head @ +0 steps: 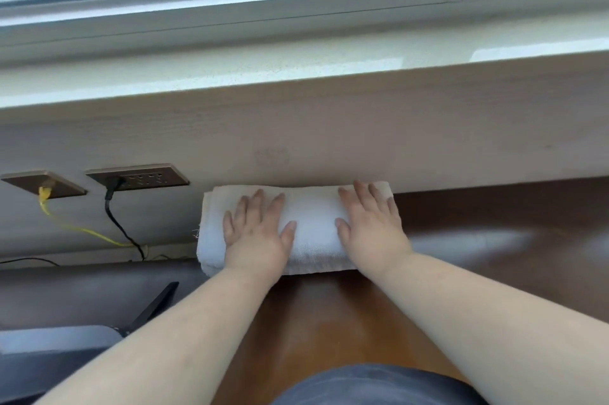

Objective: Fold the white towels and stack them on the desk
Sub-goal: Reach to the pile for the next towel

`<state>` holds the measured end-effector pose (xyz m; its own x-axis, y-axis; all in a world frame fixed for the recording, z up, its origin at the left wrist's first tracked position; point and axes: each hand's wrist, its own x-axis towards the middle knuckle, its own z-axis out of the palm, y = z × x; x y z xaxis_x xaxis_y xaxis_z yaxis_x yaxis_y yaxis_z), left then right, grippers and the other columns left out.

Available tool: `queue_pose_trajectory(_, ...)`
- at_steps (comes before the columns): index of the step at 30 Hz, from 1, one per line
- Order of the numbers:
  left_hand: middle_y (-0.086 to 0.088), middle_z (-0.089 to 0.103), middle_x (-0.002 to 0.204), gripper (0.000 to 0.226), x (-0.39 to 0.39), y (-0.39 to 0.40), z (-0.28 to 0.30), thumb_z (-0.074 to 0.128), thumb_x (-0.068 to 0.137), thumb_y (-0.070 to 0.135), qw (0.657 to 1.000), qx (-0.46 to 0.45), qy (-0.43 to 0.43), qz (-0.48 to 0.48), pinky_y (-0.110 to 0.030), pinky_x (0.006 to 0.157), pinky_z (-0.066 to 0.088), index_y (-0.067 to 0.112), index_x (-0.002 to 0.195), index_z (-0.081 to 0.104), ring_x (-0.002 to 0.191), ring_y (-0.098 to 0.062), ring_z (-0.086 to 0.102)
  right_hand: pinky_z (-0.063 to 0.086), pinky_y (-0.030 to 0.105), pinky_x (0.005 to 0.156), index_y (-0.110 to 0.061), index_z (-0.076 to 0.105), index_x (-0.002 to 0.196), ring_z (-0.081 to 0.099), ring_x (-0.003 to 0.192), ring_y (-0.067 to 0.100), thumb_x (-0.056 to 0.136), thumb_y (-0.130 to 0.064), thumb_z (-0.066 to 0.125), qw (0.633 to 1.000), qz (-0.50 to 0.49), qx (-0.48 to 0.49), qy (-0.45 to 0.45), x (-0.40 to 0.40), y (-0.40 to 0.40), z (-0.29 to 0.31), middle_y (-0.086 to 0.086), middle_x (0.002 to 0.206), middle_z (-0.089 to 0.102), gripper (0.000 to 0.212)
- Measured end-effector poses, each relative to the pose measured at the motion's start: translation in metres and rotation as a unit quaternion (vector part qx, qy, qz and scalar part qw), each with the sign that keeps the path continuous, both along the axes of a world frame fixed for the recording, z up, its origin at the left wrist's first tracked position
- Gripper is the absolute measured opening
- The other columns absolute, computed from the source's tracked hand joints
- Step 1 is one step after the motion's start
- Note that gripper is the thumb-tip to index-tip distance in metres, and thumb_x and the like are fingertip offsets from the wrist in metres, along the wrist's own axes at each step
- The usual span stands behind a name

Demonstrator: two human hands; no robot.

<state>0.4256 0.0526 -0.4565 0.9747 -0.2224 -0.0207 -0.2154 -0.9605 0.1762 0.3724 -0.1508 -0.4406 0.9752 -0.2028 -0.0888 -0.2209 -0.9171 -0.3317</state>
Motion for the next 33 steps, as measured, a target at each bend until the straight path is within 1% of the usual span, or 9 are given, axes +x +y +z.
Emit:
queue_pose_trajectory(1, -0.003, 0.008, 0.162, 0.071, 0.002, 0.003, -0.005, 0.017, 0.087, 0.07, 0.998, 0.033, 0.048, 0.025, -0.054, 0.115, -0.001, 0.041, 0.151, 0.014, 0.147, -0.029, 0.002, 0.004, 0.052, 0.12, -0.033, 0.019, 0.154, 0.0, 0.151, 0.024, 0.096, -0.05, 0.035, 0.998, -0.007, -0.021, 0.056, -0.001, -0.003, -0.006, 0.003, 0.165, 0.009, 0.063)
queue_pose_trajectory(3, 0.0, -0.008, 0.163, 0.082, 0.007, 0.01, -0.013, 0.004, 0.077, 0.081, 0.991, 0.061, 0.098, 0.062, -0.057, 0.113, -0.007, 0.044, 0.15, -0.004, 0.148, -0.029, -0.012, 0.0, 0.055, 0.118, -0.038, 0.008, 0.155, -0.011, 0.15, 0.024, 0.093, -0.064, 0.024, 0.994, -0.021, -0.034, 0.1, -0.002, -0.009, -0.014, 0.001, 0.165, -0.001, 0.069)
queue_pose_trajectory(7, -0.002, -0.011, 0.163, 0.09, 0.014, 0.008, -0.004, 0.002, 0.071, 0.085, 0.984, 0.085, 0.15, 0.052, -0.06, 0.114, 0.001, 0.044, 0.15, -0.008, 0.148, -0.033, -0.011, 0.005, 0.056, 0.119, -0.039, 0.004, 0.155, -0.013, 0.15, 0.023, 0.09, -0.068, 0.024, 0.992, -0.018, -0.013, 0.127, 0.002, -0.013, -0.015, 0.0, 0.165, -0.005, 0.073)
queue_pose_trajectory(11, -0.001, -0.007, 0.163, 0.087, 0.023, 0.001, 0.018, 0.018, 0.079, 0.083, 0.974, 0.103, 0.195, 0.043, -0.057, 0.115, 0.007, 0.042, 0.151, -0.005, 0.148, -0.033, -0.004, 0.009, 0.054, 0.12, -0.037, 0.009, 0.155, -0.013, 0.151, 0.022, 0.091, -0.067, 0.031, 0.987, -0.011, 0.05, 0.153, 0.009, -0.021, -0.003, 0.0, 0.166, -0.004, 0.074)
queue_pose_trajectory(13, -0.004, 0.003, 0.163, 0.087, 0.028, -0.003, 0.033, 0.031, 0.08, 0.08, 0.978, 0.095, 0.18, 0.04, -0.053, 0.116, 0.014, 0.037, 0.152, 0.005, 0.147, -0.034, 0.006, 0.011, 0.051, 0.121, -0.032, 0.016, 0.155, -0.007, 0.151, 0.023, 0.092, -0.064, 0.039, 0.987, -0.007, 0.085, 0.137, 0.01, -0.029, 0.011, 0.003, 0.166, 0.002, 0.075)
queue_pose_trajectory(17, -0.012, 0.023, 0.157, 0.079, 0.022, -0.019, 0.068, 0.041, 0.086, 0.071, 0.994, 0.076, 0.074, -0.023, -0.047, 0.113, 0.025, 0.025, 0.149, 0.027, 0.141, -0.031, 0.026, 0.015, 0.044, 0.121, -0.026, 0.031, 0.152, 0.007, 0.151, 0.026, 0.094, -0.056, 0.049, 0.994, -0.014, 0.1, 0.037, 0.005, -0.058, 0.054, 0.006, 0.163, 0.018, 0.067)
queue_pose_trajectory(22, -0.01, 0.028, 0.156, 0.075, 0.0, -0.048, 0.121, 0.043, 0.088, 0.067, 0.996, 0.042, 0.037, -0.073, -0.043, 0.113, 0.029, 0.022, 0.147, 0.031, 0.14, -0.029, 0.03, 0.017, 0.042, 0.12, -0.024, 0.039, 0.148, 0.015, 0.148, 0.029, 0.094, -0.056, 0.049, 0.996, -0.065, 0.051, -0.039, -0.017, -0.114, 0.119, 0.008, 0.159, 0.028, 0.064)
queue_pose_trajectory(28, 0.002, 0.03, 0.156, 0.068, -0.037, -0.106, 0.198, 0.04, 0.09, 0.066, 0.988, 0.026, 0.02, -0.15, -0.047, 0.118, 0.019, 0.032, 0.148, 0.03, 0.144, -0.021, 0.027, 0.013, 0.046, 0.121, -0.029, 0.034, 0.151, 0.001, 0.152, 0.026, 0.092, -0.066, 0.043, 0.993, -0.118, 0.005, -0.012, -0.073, -0.183, 0.191, -0.001, 0.162, 0.022, 0.069)
queue_pose_trajectory(33, 0.005, 0.043, 0.147, 0.059, -0.078, -0.179, 0.266, 0.044, 0.089, 0.066, 0.976, -0.019, -0.015, -0.218, -0.043, 0.108, 0.038, 0.037, 0.14, 0.04, 0.13, -0.02, 0.046, 0.018, 0.046, 0.12, -0.028, 0.04, 0.148, 0.006, 0.151, 0.025, 0.091, -0.065, 0.047, 0.982, -0.169, 0.01, -0.078, -0.15, -0.257, 0.265, -0.004, 0.156, 0.036, 0.068)
